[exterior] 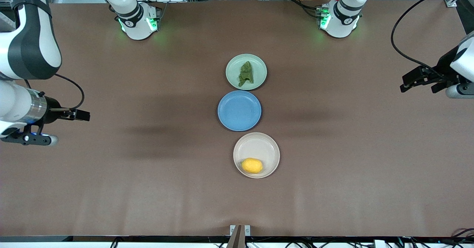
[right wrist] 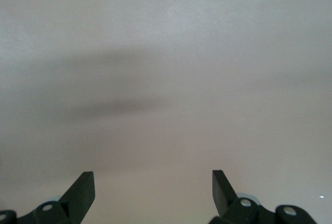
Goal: Place lemon and lettuce in plates
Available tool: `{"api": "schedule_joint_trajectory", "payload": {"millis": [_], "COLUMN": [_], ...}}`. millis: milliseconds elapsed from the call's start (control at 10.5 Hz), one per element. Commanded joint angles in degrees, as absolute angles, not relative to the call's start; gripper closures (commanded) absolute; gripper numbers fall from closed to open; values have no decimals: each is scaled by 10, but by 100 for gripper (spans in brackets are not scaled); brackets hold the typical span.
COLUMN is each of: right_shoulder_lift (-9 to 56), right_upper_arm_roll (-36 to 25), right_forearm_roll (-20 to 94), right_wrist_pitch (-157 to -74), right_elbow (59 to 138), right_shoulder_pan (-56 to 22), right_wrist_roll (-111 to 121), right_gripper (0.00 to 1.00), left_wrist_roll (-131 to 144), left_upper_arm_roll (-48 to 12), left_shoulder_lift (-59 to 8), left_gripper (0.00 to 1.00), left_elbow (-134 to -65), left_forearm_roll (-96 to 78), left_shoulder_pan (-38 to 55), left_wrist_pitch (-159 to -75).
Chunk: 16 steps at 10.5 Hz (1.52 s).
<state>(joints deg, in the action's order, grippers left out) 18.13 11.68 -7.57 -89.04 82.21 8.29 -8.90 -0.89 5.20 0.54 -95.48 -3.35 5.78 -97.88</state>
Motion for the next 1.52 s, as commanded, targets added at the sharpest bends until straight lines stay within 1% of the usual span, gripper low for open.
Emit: {"api": "schedule_joint_trajectory", "payload": {"millis": [0, 190, 475, 665, 760, 855, 950, 1425], "right_shoulder_lift": [117, 92, 77, 66, 66, 66, 66, 58], "right_upper_arm_roll": [69, 68, 61, -1, -7, -21, -27, -25], "right_forearm_roll": [-66, -64, -63, -58, -35, -28, -27, -28], "right_wrist_pitch": [-859, -832, -837, -848, -852, -872, -874, -865], "right_elbow": [860, 861, 858, 853, 851, 852, 852, 859], "right_shoulder_pan": [46, 43, 33, -14, -10, -5, -5, 2], "right_wrist_roll": [-47, -45, -45, -42, -13, 29, 47, 48], "right_gripper": [0, 0, 0, 0, 0, 0, 0, 0], "left_wrist_roll": [-20, -21, -21, -19, -18, -18, -17, -16], "left_upper_arm_roll": [48, 48, 35, 26, 25, 24, 22, 22], "left_shoulder_lift": [2, -1, -2, -1, 2, 3, 3, 2], "left_gripper": [0, 0, 0, 0, 0, 0, 0, 0], "left_elbow": [-926, -912, -912, -911, -911, -911, -911, -909], "left_forearm_roll": [-11, -4, 18, 15, 11, 10, 10, 12], "left_shoulder_pan": [64, 67, 69, 69, 69, 69, 69, 67], "left_wrist_pitch": [-965, -964, -964, -961, -959, -956, -951, -947]}}
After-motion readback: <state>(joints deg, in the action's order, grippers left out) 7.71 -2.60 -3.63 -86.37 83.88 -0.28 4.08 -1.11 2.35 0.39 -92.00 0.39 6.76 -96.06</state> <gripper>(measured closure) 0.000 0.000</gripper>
